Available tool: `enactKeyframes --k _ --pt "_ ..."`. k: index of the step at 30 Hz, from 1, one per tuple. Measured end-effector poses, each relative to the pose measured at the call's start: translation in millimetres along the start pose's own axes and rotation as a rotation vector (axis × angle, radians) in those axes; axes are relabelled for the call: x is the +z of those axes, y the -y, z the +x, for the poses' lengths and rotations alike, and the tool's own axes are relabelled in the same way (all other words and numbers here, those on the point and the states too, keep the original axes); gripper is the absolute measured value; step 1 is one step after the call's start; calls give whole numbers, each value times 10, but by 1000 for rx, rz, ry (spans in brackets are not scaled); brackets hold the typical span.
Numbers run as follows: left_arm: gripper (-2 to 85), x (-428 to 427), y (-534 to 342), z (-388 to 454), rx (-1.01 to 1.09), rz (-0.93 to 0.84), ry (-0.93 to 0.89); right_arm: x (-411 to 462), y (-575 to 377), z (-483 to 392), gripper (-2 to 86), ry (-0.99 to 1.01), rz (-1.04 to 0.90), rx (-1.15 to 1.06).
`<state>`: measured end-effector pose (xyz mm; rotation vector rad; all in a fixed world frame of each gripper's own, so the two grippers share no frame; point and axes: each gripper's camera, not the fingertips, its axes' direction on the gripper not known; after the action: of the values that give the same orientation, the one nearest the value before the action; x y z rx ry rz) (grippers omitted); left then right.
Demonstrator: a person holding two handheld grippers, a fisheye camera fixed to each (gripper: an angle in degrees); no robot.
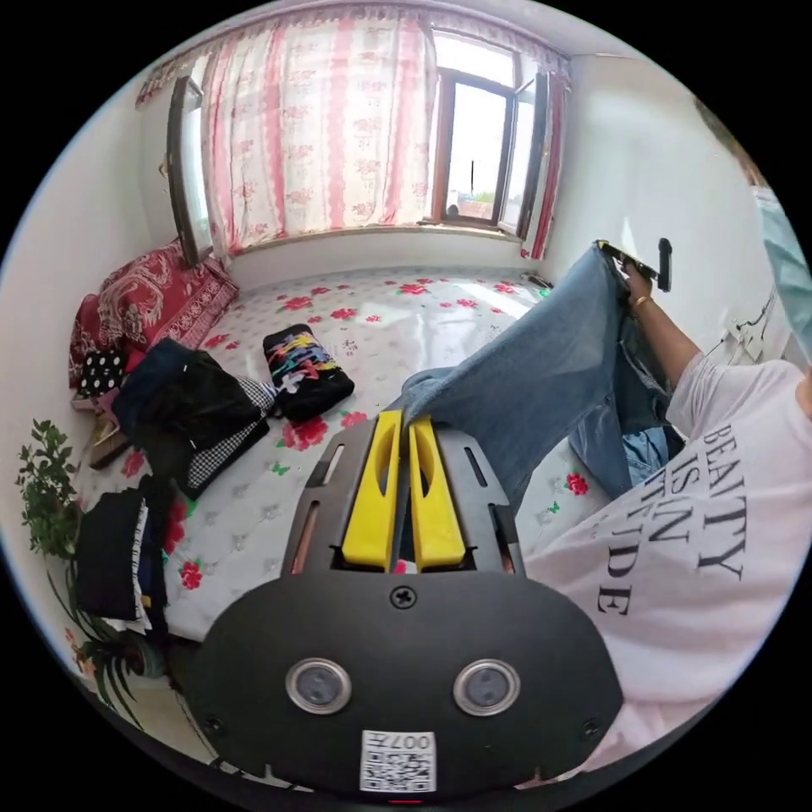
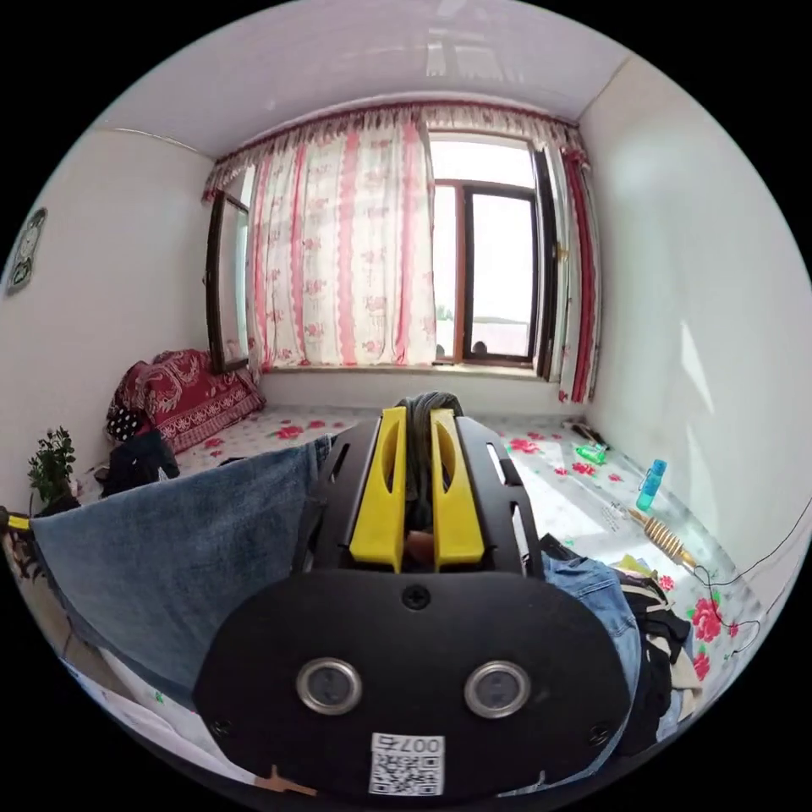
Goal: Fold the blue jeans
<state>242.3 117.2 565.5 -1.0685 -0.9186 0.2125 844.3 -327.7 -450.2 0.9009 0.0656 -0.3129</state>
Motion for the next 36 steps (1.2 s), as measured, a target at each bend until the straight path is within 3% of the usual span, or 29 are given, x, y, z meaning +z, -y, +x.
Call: enactKeyframes --k 1,3,6,9,14,18,21,22,23,25,29,33,36 --pt "23 461 101 -218 -69 -52 -8 294 8 -20 68 -16 -69 13" --pt "57 1159 89 -517 -193 -205 25 1293 -171 -83 79 -101 -390 61" --pt "93 1703 -303 -735 -331 -291 81 1725 -702 -254 82 -54 -460 88" --pt "101 1863 -948 -834 -434 -245 49 1797 -1472 -498 87 194 -486 139" --pt "126 2358 -1963 -1125 -676 -336 -89 1655 -3030 -1008 86 450 -746 213" --pt "146 2662 -2010 -1282 -694 -350 -23 1388 -3735 -1417 87 473 -885 190" --pt "152 3178 -1841 -1401 -705 -427 -120 1442 -3817 -1668 91 517 -966 120" --pt "139 3361 -1762 -1404 -701 -500 -77 1462 -3781 -1751 91 520 -954 101" --pt "52 3377 -1644 -1359 -607 -520 26 1466 -3753 -1797 92 519 -942 87" --pt "1 3231 -1522 -1372 -543 -481 34 1471 -3656 -1960 94 506 -913 26" --pt "-5 2340 -1759 -1524 -561 -345 30 1420 -3580 -2269 102 486 -873 -61" --pt "7 2180 -2544 -1635 -695 -466 83 1460 -3775 -2427 107 465 -891 -55" --pt "58 1960 -3038 -1628 -853 -454 150 1544 -3720 -2518 110 434 -877 -81"
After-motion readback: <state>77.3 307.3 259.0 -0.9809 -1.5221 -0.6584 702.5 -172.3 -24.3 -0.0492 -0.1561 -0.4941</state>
